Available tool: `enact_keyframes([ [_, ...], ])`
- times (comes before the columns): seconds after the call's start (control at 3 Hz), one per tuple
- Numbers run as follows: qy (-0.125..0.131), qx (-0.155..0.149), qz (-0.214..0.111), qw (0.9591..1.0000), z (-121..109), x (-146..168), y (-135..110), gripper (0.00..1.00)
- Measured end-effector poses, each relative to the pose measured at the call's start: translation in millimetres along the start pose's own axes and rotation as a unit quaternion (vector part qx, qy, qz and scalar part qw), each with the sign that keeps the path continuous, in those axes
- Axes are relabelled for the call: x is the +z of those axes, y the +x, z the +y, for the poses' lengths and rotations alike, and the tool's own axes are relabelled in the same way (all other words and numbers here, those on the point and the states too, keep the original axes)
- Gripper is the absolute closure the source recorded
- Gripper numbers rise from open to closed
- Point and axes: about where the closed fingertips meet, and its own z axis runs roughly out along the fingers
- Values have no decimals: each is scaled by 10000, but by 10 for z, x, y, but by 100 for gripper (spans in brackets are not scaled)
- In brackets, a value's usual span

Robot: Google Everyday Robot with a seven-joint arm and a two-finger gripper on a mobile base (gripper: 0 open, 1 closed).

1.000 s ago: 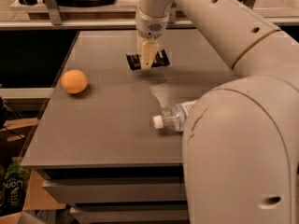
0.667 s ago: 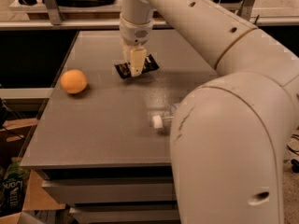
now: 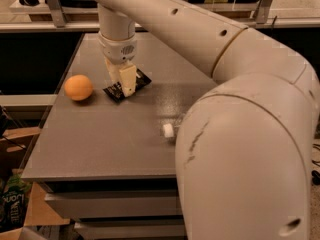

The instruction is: Move rxbar chocolate near orange

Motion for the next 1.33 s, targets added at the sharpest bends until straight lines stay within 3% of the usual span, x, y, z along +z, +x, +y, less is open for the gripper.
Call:
enact_keyframes([
  [0.33,-81,-325,-8,9994,66,31,-182,100],
  [0.67,-112,-494,-46,9987,91,30,-297,83],
  [1.33,-147,-624,-137,9978,104,17,-401,38],
])
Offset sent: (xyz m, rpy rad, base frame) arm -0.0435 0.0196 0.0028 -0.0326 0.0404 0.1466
